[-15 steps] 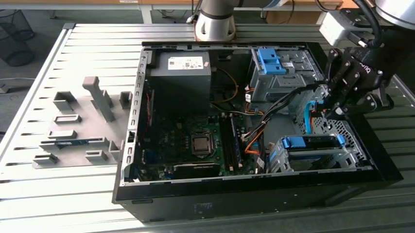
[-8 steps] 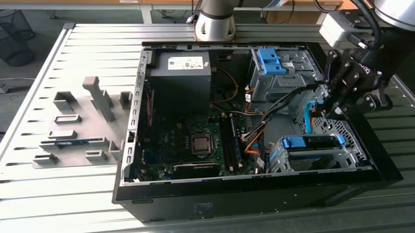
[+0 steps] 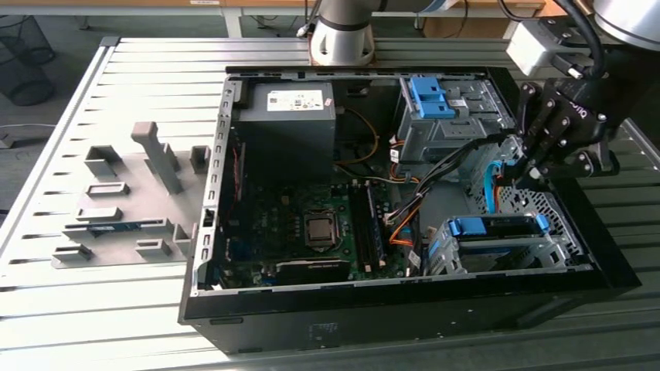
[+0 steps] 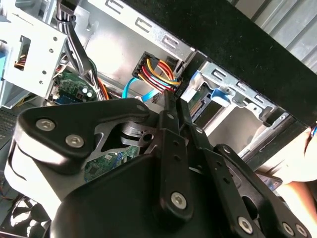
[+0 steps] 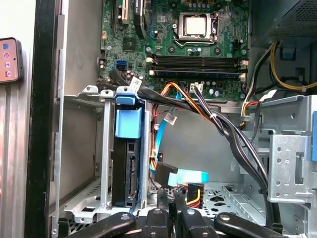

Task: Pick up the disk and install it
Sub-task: 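Insert the first disk wire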

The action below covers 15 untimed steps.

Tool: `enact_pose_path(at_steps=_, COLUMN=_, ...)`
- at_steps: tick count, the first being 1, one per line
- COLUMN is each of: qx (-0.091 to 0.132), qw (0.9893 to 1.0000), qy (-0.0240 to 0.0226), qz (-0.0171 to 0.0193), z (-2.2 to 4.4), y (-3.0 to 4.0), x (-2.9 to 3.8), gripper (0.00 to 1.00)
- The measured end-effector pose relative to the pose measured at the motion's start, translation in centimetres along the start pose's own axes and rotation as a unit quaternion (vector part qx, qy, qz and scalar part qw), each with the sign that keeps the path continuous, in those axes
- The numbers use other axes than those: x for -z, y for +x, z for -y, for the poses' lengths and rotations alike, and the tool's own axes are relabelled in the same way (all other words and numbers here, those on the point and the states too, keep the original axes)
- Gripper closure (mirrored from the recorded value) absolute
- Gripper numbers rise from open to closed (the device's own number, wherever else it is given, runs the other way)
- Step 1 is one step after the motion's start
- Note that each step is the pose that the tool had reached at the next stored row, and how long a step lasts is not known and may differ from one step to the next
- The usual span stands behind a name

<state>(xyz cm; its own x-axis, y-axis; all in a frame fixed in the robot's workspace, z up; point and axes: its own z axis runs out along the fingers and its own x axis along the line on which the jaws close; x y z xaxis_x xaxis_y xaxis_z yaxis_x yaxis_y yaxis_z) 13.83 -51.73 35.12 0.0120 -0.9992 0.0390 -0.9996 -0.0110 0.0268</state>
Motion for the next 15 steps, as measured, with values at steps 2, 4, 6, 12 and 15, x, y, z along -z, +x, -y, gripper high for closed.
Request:
enact_pose_path(at_steps=2, qx=0.0, qw=1.0, qy=0.001, qz=-0.0002, z=-0.24, y=0.01, x=0.06, gripper=0.84)
enact_pose_path(at_steps=4, qx=0.0, qw=1.0, qy=0.0014, qz=-0.0001, z=-0.3, y=0.01, x=0.1, gripper=0.84)
enact_pose_path(at_steps=6, qx=0.0, qw=1.0, qy=0.0014, qz=-0.0002, z=-0.3, y=0.01, x=0.15, gripper=0.84)
enact_pose_path(at_steps=12, qx=0.0, qw=1.0, qy=0.0014, qz=-0.0004, z=-0.47, y=0.02, x=0.23, gripper=0.84)
enact_pose_path(at_steps=15, qx=0.0, qw=1.0, qy=0.0014, qz=-0.0006, z=-0.51, y=0.05, x=0.2, gripper=0.84)
